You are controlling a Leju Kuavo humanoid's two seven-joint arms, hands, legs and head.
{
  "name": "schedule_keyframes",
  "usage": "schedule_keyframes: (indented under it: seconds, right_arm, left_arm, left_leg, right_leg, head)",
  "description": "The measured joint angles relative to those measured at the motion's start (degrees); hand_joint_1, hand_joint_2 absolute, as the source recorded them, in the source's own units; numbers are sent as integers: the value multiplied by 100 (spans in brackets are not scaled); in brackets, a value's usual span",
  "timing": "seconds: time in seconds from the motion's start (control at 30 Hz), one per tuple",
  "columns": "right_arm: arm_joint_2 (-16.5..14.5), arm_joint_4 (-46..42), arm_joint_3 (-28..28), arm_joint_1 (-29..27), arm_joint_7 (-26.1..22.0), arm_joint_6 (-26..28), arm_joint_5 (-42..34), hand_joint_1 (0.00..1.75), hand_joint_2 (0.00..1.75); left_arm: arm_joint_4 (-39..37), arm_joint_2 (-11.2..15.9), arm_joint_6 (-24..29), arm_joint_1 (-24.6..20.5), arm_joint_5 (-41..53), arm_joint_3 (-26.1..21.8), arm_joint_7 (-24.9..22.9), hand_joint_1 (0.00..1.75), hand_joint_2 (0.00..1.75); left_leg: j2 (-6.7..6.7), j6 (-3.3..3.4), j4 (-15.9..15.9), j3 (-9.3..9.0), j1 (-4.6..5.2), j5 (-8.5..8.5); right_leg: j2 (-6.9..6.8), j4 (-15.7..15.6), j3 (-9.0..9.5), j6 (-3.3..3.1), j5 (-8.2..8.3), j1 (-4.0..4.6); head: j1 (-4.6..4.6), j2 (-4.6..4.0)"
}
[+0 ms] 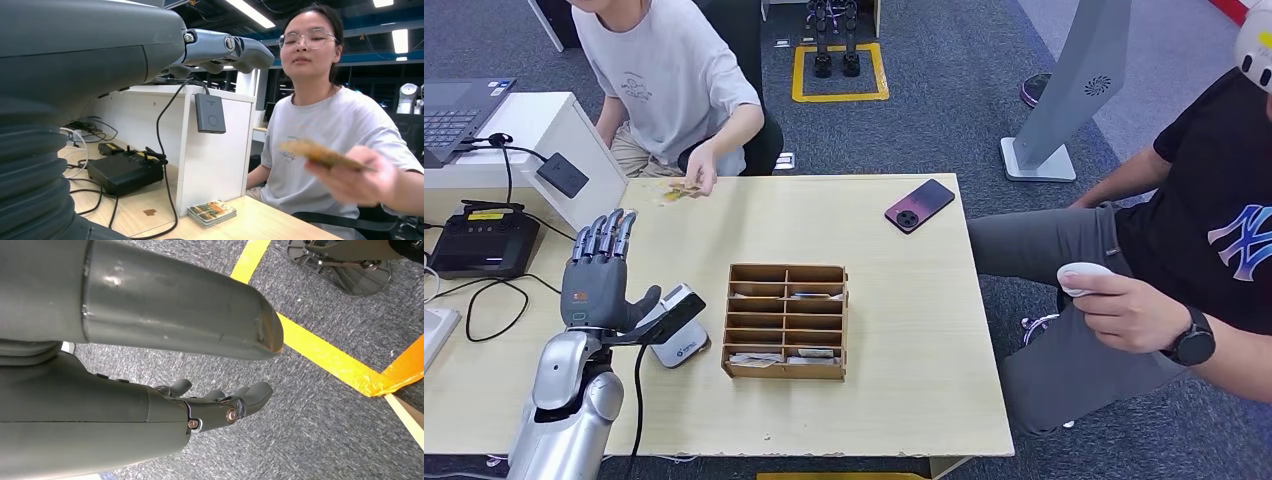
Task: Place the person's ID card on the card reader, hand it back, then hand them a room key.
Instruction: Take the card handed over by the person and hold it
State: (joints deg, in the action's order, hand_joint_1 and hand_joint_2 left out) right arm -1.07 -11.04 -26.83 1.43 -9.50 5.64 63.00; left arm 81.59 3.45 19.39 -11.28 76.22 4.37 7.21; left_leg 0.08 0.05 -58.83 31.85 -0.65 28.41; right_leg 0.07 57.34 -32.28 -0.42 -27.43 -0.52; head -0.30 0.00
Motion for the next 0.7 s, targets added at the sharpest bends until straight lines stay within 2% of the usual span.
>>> schedule_keyframes:
  seconds: [0.4,0.53,0.7]
  right_arm:
    - [-4,-1,-88,5,4,-7,58,0,0]
    - [-12,-2,-121,8,16,-8,93,0,0]
    - [-28,-2,-143,10,28,-9,114,0,0]
  left_arm:
    - [0,-50,-27,-3,43,-3,2,0,175]
    - [0,-67,-69,-9,27,-24,5,175,175]
    - [0,-70,-92,-13,-46,-89,17,175,175]
  left_leg:
    - [0,0,0,0,0,0]
    - [0,0,0,0,0,0]
    - [0,0,0,0,0,0]
  right_leg:
    - [0,0,0,0,0,0]
    - [0,0,0,0,0,0]
    - [0,0,0,0,0,0]
  head:
    - [0,0]
    - [1,-1]
    - [1,0]
